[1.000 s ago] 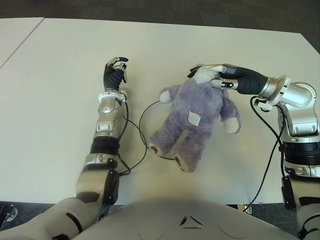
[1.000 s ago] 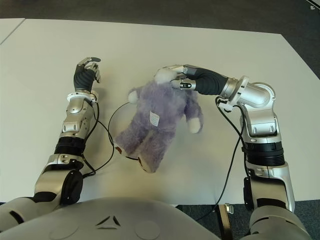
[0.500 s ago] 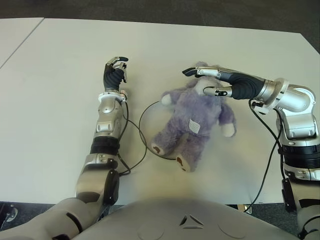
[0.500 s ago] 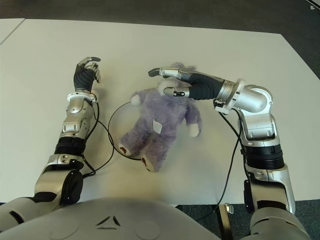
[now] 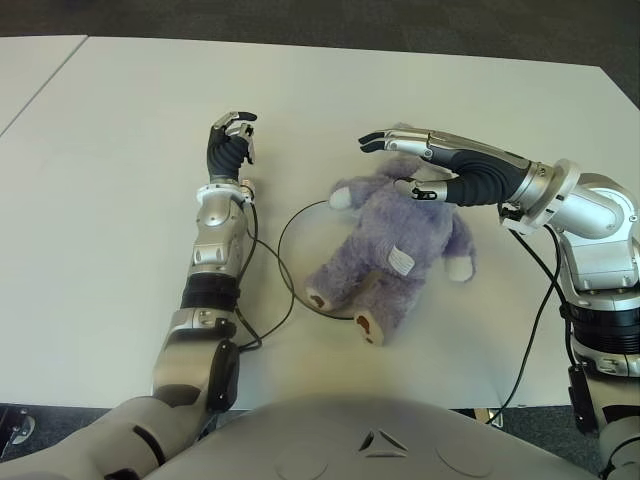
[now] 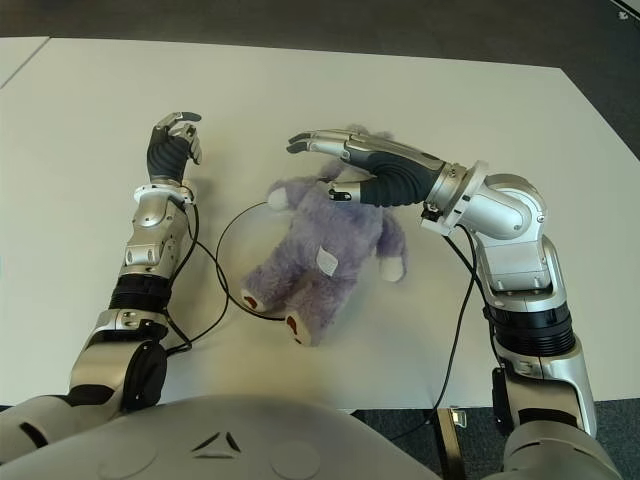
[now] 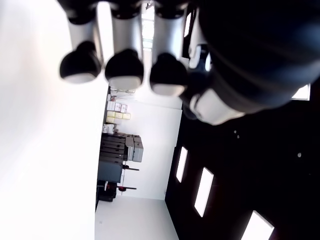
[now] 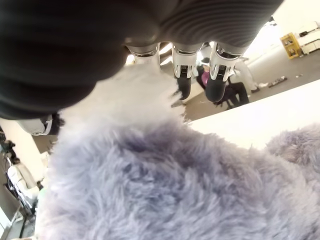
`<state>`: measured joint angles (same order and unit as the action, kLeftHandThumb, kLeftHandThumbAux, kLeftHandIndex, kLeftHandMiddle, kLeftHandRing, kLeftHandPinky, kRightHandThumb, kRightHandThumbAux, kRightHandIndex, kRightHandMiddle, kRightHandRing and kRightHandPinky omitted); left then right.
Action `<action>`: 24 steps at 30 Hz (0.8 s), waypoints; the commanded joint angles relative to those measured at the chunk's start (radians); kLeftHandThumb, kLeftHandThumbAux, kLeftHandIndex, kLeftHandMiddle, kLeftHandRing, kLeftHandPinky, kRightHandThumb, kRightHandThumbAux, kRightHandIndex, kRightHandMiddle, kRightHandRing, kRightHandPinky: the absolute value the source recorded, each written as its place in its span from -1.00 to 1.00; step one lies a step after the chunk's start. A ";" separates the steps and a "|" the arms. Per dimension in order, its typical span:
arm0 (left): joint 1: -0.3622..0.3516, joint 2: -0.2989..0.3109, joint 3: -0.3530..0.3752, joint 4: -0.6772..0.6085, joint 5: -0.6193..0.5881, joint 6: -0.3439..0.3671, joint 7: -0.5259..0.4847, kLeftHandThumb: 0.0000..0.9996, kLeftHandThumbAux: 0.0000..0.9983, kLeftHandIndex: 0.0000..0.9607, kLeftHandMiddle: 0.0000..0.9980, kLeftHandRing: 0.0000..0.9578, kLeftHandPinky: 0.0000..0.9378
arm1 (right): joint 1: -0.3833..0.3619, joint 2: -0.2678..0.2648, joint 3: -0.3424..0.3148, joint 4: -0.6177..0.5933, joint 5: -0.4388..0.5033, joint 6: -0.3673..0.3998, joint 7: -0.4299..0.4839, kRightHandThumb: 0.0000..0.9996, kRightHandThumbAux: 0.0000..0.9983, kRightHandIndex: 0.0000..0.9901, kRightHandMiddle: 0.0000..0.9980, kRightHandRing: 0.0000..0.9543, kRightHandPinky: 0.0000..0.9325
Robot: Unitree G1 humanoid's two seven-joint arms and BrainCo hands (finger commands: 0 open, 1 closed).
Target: Put the doll into the plate.
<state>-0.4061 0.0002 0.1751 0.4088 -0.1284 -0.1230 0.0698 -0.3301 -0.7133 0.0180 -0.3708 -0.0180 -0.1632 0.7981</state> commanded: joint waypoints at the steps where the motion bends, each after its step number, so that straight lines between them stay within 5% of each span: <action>1: 0.022 -0.007 -0.005 -0.002 -0.001 0.013 -0.002 0.42 0.41 -0.08 0.74 0.81 0.78 | 0.018 0.000 -0.007 -0.019 -0.005 0.038 -0.023 0.33 -0.61 -1.00 -1.00 -1.00 -1.00; 12: 0.024 -0.012 -0.006 -0.006 0.004 0.020 0.002 0.42 0.41 -0.08 0.73 0.81 0.79 | 0.020 -0.011 -0.008 -0.056 0.003 0.112 -0.037 0.44 -0.56 -1.00 -1.00 -1.00 -1.00; 24: 0.028 -0.022 -0.007 -0.012 0.005 0.026 0.008 0.42 0.41 -0.08 0.72 0.80 0.77 | 0.029 0.000 -0.024 -0.042 0.025 0.081 -0.063 0.46 -0.52 -1.00 -1.00 -1.00 -1.00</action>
<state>-0.3993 -0.0153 0.1743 0.3993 -0.1275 -0.1141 0.0702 -0.3166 -0.7180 -0.0002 -0.4195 -0.0004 -0.0700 0.7414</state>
